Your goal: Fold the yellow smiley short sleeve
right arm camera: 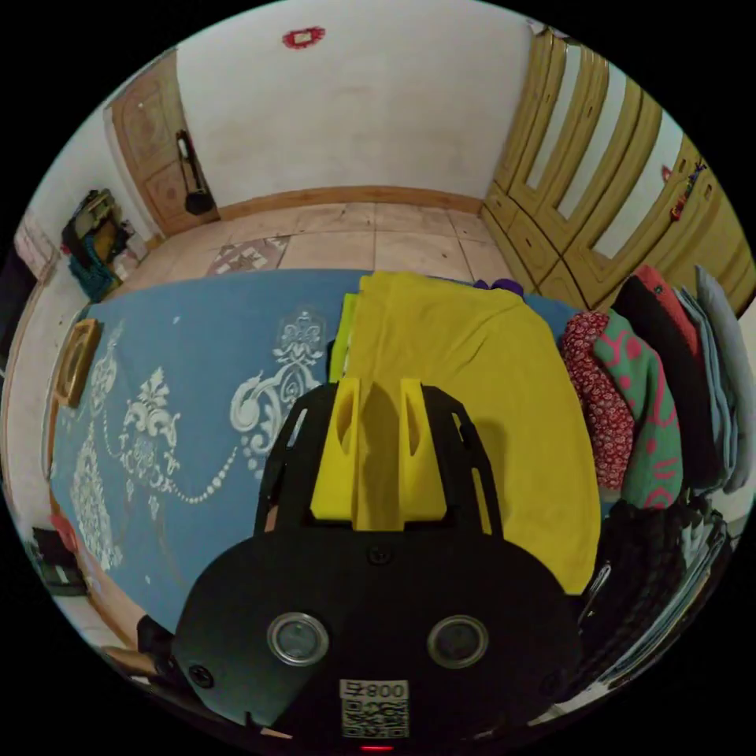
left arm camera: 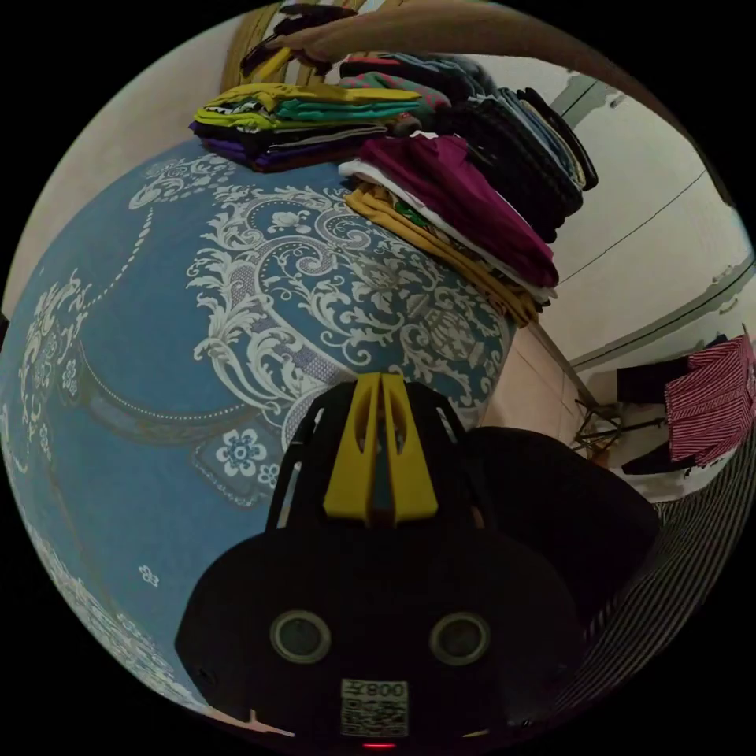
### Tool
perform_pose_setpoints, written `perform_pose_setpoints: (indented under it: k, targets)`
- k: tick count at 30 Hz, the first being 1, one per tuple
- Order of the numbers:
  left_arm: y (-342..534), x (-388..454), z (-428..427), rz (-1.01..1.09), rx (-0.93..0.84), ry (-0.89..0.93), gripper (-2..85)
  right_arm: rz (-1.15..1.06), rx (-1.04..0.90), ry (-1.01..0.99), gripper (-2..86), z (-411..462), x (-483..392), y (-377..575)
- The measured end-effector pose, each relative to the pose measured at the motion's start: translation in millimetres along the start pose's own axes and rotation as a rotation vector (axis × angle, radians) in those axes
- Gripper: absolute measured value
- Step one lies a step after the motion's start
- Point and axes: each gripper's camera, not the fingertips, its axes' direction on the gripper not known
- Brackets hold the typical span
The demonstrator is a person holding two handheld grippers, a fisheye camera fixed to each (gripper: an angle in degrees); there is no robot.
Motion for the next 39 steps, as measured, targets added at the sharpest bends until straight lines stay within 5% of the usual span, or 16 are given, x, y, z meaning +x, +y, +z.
perform_pose_setpoints:
  k: [9, 17, 22, 39]
  targets:
    - [-62.4, 49.1, -55.0, 0.003, 0.057, -0.006, 0.2, 0.036, -0.031, 0.12, 3.2, 28.6, -60.1, 16.3]
    - [-137.1, 91.6, -106.9, -0.025, 0.058, 0.022, 0.2, 0.086, 0.1, 0.009, 0.6, -26.5, -94.1, 86.5]
    - [-180.8, 107.7, -146.8, -0.083, 0.056, 0.103, 0.2, 0.064, 0.22, -0.178, 0.4, -102.0, -110.1, 169.0]
    - [-250.7, 186.8, -439.7, -0.301, 0.558, 0.121, 5.1, -0.194, 0.548, -0.742, 0.2, -357.6, -224.0, 508.4]
